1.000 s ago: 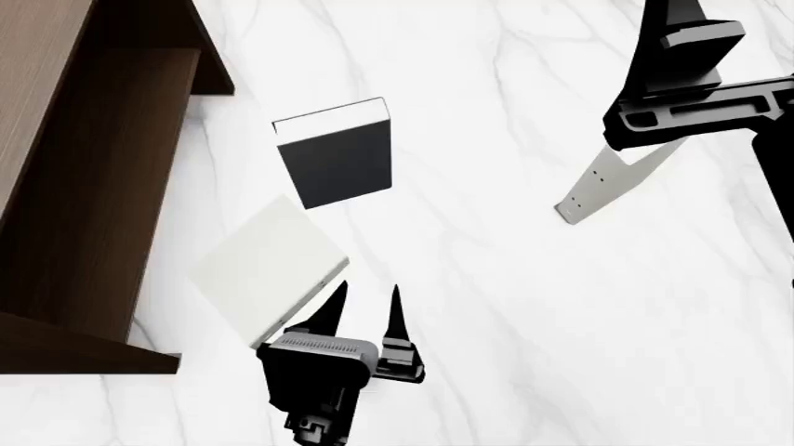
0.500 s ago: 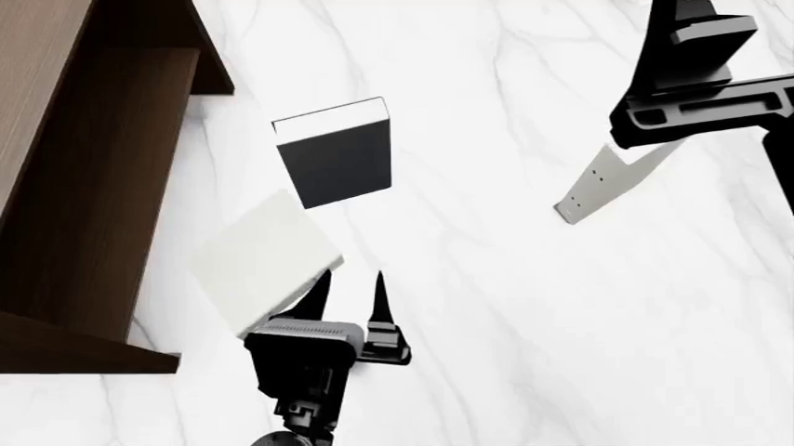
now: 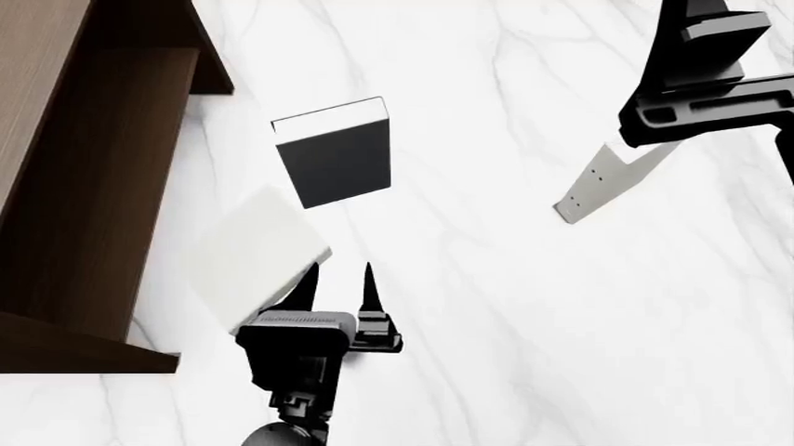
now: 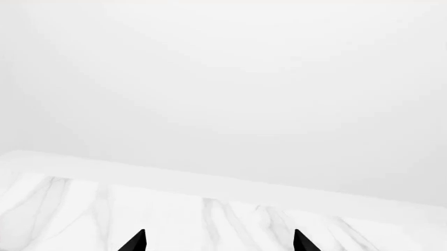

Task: Pick up the book on the right and place it under the cabinet shelf.

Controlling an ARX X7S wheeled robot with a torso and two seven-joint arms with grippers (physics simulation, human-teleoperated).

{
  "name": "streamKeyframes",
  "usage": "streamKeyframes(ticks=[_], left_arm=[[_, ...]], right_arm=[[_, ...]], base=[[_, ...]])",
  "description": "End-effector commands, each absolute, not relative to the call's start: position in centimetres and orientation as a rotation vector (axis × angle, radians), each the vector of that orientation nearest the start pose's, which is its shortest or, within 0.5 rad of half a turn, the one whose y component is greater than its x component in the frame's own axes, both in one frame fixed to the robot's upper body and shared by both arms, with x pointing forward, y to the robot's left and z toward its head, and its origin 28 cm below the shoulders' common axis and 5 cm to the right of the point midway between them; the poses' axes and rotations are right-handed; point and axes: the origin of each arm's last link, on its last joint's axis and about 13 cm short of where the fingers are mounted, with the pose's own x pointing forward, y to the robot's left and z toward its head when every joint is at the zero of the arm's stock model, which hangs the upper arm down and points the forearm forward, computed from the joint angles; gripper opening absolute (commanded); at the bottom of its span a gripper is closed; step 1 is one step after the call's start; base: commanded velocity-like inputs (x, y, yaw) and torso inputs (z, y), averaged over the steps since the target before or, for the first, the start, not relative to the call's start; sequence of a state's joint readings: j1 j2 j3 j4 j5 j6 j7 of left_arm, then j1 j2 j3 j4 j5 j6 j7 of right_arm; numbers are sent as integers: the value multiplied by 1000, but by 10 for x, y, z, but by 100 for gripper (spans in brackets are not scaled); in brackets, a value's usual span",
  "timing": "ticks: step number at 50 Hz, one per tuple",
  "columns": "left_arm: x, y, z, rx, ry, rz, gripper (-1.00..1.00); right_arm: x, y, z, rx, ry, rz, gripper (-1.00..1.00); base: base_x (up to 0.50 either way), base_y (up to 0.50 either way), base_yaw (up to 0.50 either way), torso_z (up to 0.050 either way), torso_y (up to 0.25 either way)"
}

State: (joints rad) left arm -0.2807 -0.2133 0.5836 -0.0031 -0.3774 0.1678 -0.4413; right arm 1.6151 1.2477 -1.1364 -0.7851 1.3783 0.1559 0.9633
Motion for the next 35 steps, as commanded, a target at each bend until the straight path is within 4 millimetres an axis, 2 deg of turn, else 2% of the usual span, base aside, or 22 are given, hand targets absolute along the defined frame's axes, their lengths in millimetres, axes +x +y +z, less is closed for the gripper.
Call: streamKeyframes(ticks=[1, 35], left_arm=[[256, 159, 62, -204, -172, -20, 100], [273, 181, 66, -214, -159, 78, 100]], right_arm=[[179, -140, 329, -126, -550, 69, 100], [174, -139, 338, -141, -567, 60, 100]], base=[[0, 0, 0, -10, 0], [0, 0, 0, -1, -2]])
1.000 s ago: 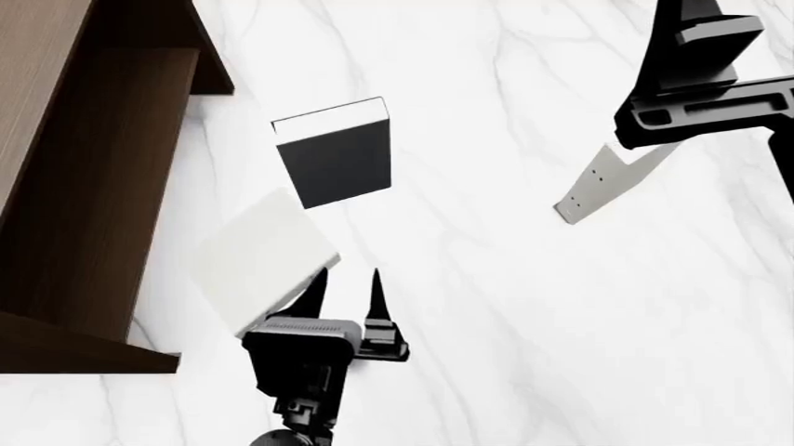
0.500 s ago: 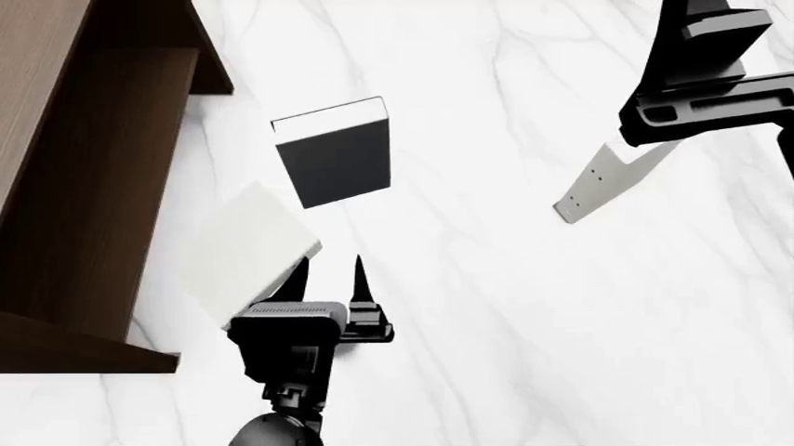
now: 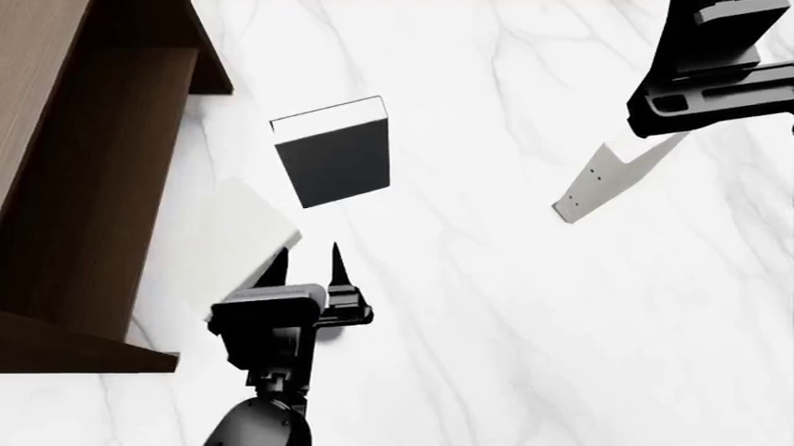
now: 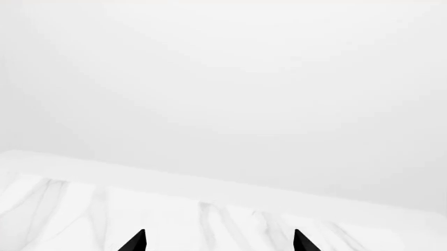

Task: Pick up the book on the right and place it under the cabinet shelf.

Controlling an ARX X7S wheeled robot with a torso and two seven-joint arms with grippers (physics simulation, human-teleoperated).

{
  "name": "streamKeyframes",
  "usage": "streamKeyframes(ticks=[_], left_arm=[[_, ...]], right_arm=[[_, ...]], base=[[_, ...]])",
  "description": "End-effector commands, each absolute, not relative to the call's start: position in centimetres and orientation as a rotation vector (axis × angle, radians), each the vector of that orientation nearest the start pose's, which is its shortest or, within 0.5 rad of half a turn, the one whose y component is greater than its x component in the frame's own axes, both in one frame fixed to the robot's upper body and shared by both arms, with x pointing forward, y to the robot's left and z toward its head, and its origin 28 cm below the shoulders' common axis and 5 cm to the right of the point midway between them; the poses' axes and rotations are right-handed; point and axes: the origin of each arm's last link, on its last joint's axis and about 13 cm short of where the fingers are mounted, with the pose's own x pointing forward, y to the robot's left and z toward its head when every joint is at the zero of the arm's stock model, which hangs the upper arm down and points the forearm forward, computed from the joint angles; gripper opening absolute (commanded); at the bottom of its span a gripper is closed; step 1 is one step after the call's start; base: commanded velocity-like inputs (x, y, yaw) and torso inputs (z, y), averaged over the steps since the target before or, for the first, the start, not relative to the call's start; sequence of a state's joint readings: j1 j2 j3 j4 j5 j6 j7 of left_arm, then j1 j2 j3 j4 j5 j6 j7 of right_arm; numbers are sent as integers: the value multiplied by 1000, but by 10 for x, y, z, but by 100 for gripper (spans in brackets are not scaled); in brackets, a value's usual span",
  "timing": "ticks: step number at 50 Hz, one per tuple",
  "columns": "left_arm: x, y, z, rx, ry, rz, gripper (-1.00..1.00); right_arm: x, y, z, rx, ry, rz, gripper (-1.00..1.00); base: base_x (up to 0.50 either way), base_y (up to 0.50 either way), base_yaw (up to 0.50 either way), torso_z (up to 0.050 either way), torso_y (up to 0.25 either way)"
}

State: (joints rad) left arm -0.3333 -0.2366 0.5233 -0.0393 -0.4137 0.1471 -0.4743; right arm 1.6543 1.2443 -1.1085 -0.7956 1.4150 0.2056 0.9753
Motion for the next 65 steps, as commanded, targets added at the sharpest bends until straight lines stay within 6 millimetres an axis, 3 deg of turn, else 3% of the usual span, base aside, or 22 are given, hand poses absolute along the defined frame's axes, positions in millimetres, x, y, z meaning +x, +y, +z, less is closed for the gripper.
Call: streamKeyframes(ticks=[1, 65], left_arm=[[273, 181, 65, -212, -157, 79, 100], [298, 216, 56, -173, -156, 237, 100]], right_arm=[[173, -139, 338, -142, -567, 60, 100], [172, -140, 340, -158, -569, 41, 100]], base=[[0, 0, 0, 0, 0], [2, 2, 2, -2, -4]])
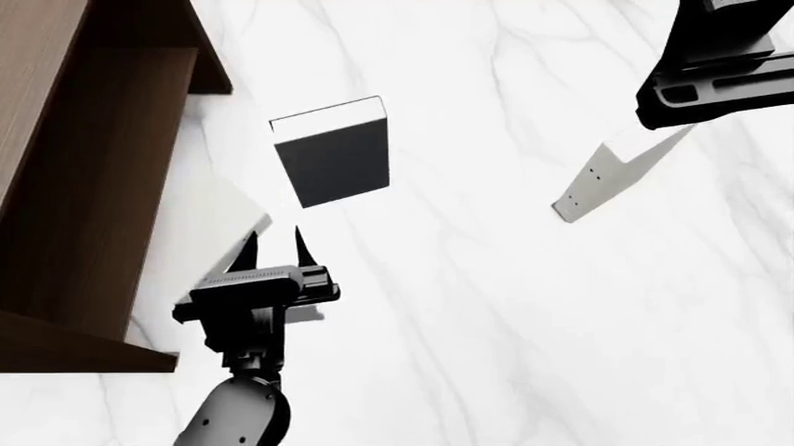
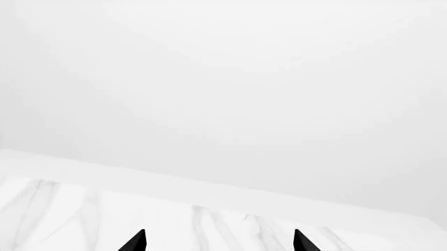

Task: Pick up the book on the right and place it under the cabinet shelf.

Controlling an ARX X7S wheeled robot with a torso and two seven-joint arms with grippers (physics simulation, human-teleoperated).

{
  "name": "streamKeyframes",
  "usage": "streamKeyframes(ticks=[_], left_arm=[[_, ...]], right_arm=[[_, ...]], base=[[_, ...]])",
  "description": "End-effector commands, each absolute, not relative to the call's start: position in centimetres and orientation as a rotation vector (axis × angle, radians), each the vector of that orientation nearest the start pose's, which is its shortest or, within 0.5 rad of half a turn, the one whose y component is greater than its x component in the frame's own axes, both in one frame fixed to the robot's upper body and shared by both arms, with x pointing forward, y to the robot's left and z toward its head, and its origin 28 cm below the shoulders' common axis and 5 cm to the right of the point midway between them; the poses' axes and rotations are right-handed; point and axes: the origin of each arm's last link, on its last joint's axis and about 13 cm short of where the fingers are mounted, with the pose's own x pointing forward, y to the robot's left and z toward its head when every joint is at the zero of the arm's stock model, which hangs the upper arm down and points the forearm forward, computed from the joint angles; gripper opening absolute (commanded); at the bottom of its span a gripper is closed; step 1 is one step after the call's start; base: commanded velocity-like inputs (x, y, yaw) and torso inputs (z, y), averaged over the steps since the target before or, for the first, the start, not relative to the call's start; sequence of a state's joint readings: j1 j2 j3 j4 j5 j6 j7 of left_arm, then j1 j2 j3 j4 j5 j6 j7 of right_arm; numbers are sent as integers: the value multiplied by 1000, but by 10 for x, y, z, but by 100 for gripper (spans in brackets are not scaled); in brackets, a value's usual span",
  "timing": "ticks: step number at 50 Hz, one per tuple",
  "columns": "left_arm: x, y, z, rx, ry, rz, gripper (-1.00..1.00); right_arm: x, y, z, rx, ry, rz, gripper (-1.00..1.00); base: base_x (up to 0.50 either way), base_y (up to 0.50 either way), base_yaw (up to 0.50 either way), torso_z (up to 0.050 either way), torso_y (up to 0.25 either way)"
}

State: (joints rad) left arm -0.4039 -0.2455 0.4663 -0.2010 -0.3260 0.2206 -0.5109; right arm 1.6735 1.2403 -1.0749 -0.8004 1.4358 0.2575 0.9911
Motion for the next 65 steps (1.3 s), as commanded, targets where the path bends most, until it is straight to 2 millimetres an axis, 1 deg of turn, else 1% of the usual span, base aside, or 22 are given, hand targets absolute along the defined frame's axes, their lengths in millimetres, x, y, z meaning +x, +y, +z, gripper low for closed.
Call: streamKeyframes(ticks=[1, 21, 33, 50, 65], left_arm=[[299, 216, 56, -172, -156, 238, 100], [309, 228, 58, -166, -161, 298, 100], [315, 244, 63, -167, -178, 373, 100], [323, 254, 56, -166, -161, 437, 100], [331, 260, 56, -179, -151, 477, 100]], right_arm=[[172, -140, 340, -158, -569, 41, 100], [168, -140, 343, -166, -575, 35, 100], [169, -139, 343, -172, -572, 35, 100], [163, -141, 344, -178, -577, 23, 100], [161, -143, 345, -179, -580, 6, 100]], base=[[0, 0, 0, 0, -10], [3, 3, 3, -2, -5], [2, 2, 3, -2, -4], [2, 2, 3, -1, -5], [1, 1, 1, -2, -7]])
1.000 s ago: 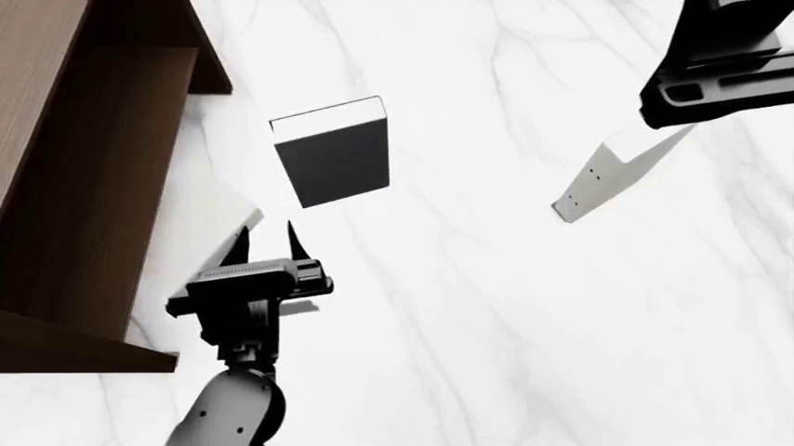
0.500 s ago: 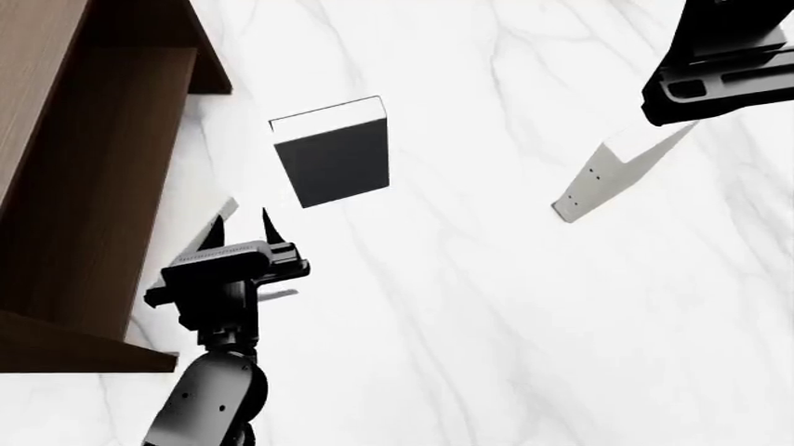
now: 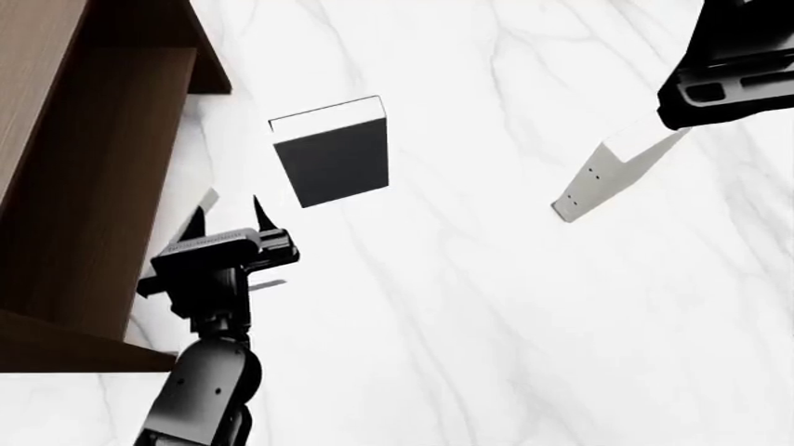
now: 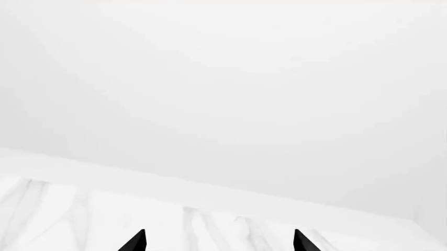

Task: Pick up the book on the right and place it under the cabinet shelf.

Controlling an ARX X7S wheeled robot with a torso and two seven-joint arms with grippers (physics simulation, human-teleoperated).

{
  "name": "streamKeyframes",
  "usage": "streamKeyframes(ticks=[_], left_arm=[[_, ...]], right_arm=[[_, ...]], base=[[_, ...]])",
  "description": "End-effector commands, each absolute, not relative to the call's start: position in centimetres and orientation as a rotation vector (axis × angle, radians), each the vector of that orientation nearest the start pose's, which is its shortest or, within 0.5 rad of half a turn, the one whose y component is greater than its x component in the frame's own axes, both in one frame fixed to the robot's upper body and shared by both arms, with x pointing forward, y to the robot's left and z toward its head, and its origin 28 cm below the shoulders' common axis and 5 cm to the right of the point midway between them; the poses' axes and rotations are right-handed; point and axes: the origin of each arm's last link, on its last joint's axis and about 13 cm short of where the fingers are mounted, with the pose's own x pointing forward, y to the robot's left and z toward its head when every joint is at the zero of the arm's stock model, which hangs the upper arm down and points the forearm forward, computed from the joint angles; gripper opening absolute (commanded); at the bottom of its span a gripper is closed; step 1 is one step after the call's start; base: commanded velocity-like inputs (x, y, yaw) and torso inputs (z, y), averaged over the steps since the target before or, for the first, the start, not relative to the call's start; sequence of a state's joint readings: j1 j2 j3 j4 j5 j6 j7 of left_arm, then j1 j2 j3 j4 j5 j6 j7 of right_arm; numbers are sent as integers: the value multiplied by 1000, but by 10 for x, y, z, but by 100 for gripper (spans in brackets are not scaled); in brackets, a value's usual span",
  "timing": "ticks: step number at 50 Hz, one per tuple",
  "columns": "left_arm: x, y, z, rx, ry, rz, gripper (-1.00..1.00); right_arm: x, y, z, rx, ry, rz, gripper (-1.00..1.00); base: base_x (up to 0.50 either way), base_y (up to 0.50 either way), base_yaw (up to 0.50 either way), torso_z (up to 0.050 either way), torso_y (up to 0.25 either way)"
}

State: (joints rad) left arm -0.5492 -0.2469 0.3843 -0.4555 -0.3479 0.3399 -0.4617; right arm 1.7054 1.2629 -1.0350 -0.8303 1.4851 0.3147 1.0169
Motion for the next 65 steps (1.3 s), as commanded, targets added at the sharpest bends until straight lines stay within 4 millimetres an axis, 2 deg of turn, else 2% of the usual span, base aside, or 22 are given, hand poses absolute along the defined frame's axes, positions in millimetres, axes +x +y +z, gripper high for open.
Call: streamKeyframes(ticks=[1, 22, 44, 57, 65], left_arm=[[332, 261, 56, -180, -149, 480, 100], [339, 275, 51, -188, -132, 540, 100], [345, 278, 50, -189, -121, 546, 100], [329, 258, 50, -194, -136, 314, 100], [325, 252, 50, -213, -129, 276, 100]], right_arm=[[160, -143, 345, -180, -581, 5, 100], [154, -142, 350, -187, -597, -3, 100], [152, -140, 354, -194, -604, -1, 100], [153, -139, 353, -195, -603, 5, 100], [153, -139, 353, -191, -604, 6, 100]], base=[[0, 0, 0, 0, 0], [0, 0, 0, -2, -8], [0, 0, 0, -3, -8], [0, 0, 0, -2, -7], [0, 0, 0, -1, -6]])
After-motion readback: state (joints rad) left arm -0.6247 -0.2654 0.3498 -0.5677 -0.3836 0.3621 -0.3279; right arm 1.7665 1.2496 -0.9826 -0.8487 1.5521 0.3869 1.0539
